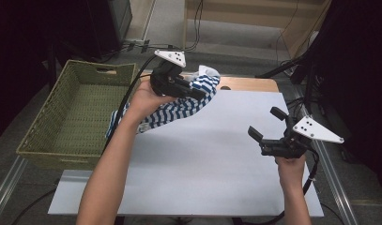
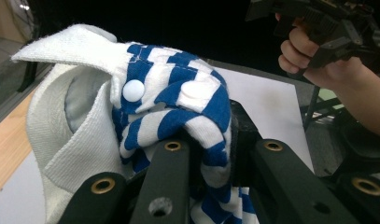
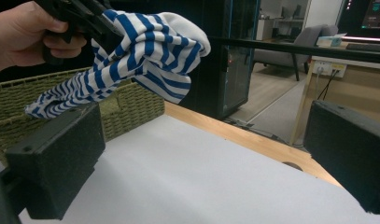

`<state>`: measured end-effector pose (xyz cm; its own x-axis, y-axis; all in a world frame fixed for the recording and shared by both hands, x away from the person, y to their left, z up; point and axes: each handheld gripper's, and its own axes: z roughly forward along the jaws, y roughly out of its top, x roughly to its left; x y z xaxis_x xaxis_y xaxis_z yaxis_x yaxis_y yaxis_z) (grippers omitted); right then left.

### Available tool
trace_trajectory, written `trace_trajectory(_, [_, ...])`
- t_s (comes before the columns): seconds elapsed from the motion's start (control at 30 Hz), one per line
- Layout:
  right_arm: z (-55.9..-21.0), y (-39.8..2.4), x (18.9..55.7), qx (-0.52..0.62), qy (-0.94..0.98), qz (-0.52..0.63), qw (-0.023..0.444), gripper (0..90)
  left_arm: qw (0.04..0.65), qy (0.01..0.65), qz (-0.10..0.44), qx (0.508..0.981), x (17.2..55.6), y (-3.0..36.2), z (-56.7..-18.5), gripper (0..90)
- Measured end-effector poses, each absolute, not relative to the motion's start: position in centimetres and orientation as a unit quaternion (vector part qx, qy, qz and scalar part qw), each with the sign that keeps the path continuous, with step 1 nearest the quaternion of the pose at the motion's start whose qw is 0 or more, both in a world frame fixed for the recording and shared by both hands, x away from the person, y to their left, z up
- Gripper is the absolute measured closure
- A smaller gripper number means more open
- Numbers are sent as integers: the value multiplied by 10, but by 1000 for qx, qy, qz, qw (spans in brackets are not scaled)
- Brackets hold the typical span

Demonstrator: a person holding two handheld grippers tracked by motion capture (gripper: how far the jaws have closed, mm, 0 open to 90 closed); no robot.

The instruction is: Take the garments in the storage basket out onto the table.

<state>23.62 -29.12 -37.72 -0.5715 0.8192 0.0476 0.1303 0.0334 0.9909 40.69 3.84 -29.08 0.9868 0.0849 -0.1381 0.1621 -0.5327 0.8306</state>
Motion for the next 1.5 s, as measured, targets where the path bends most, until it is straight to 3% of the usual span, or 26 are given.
trace_trajectory(0.37, [-376, -297, 235, 362, 652, 599, 292, 0, 464, 59, -36, 883, 414, 8, -296, 814])
trace_trajectory(0.8, [-376, -297, 234, 365, 650, 600, 291, 0, 424, 73, -23, 902, 423, 0, -324, 813])
trace_trajectory(1.5, [-376, -298, 235, 363, 652, 598, 294, 0, 324, 74, -12, 943, 423, -20, -390, 807])
